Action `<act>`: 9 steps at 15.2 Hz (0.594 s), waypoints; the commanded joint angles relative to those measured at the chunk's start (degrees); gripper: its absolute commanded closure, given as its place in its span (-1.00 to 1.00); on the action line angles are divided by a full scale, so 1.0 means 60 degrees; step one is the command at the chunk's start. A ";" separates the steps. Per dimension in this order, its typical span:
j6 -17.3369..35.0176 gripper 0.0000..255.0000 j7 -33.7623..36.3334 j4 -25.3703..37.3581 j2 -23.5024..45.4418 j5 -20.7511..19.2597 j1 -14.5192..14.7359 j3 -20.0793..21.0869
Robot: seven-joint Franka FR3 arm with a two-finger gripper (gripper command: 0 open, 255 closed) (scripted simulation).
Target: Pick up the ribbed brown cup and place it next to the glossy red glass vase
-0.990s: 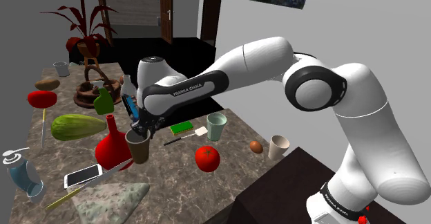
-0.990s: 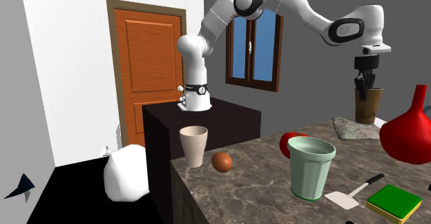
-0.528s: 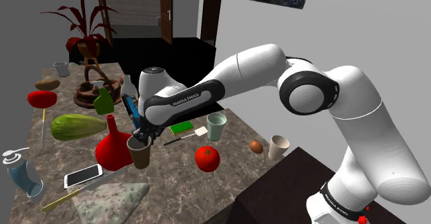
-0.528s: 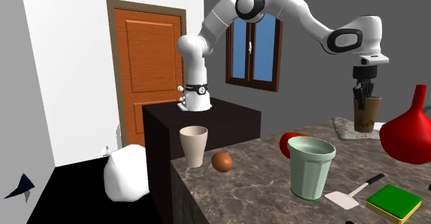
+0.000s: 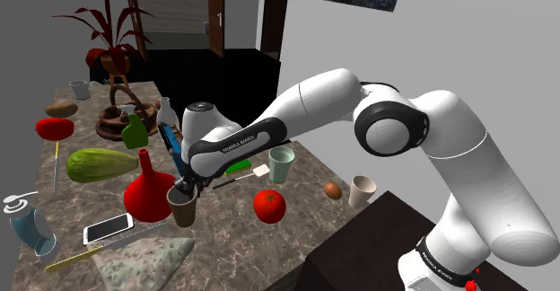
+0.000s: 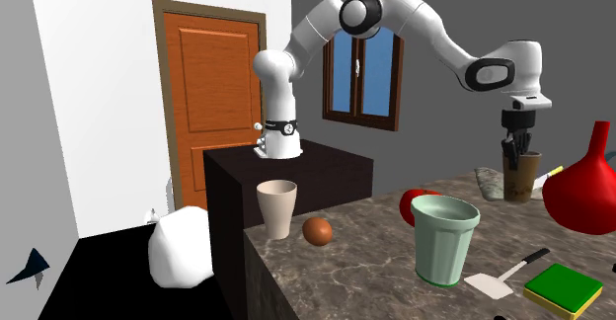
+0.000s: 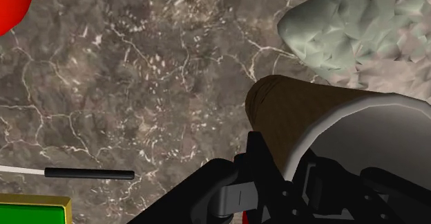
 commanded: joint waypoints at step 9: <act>0.0384 1.00 -0.0022 0.0275 0.0649 -0.0013 0.0012 -0.0017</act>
